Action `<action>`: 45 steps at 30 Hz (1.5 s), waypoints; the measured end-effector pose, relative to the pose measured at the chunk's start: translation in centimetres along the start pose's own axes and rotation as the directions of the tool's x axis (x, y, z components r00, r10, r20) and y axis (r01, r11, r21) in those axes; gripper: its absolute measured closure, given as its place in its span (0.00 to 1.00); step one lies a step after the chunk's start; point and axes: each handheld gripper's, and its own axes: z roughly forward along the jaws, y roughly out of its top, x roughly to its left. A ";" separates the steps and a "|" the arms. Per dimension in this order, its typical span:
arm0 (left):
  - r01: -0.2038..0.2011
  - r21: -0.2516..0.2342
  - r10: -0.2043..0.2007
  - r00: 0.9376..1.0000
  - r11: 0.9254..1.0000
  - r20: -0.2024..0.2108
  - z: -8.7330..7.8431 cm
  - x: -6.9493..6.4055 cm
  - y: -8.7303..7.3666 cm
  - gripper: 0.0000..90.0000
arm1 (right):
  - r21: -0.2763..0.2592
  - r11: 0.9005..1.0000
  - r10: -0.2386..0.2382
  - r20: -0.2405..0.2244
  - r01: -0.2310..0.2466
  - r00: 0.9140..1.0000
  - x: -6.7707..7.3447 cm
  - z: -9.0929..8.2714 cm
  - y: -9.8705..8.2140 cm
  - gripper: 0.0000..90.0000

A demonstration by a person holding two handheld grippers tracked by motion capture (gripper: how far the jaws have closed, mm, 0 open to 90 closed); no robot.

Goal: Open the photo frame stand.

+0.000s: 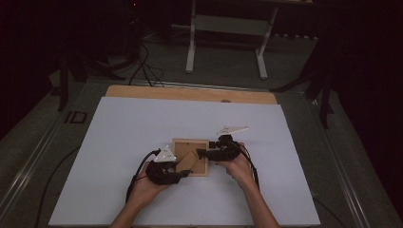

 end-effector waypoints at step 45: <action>-0.015 0.026 0.018 0.992 1.000 -0.123 0.3 1.4 1.1 0.84 | -0.070 0.968 -0.226 0.180 0.241 0.957 4.8 -3.2 -0.6 0.63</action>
